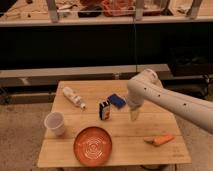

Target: Knock the eraser over

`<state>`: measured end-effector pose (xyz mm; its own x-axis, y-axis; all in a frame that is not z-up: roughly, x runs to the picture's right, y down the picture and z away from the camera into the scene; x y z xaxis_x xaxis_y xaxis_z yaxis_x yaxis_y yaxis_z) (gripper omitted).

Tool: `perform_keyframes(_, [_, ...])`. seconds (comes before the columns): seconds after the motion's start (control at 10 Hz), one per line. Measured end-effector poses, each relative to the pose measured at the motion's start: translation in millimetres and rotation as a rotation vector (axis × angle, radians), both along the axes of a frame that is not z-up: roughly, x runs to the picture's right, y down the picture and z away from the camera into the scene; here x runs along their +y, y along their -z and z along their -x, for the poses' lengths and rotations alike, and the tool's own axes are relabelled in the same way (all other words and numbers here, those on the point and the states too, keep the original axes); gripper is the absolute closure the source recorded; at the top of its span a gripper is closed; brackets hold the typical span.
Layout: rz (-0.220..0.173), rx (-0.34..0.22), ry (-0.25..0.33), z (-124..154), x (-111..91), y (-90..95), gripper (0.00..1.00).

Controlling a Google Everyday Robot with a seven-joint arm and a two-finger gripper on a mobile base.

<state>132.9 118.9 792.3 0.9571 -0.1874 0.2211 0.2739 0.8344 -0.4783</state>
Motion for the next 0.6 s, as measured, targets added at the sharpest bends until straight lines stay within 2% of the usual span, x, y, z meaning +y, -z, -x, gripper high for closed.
perform_keyframes(0.6, [-0.007, -0.036, 0.004, 9.5, 0.6, -6.3, 0.20])
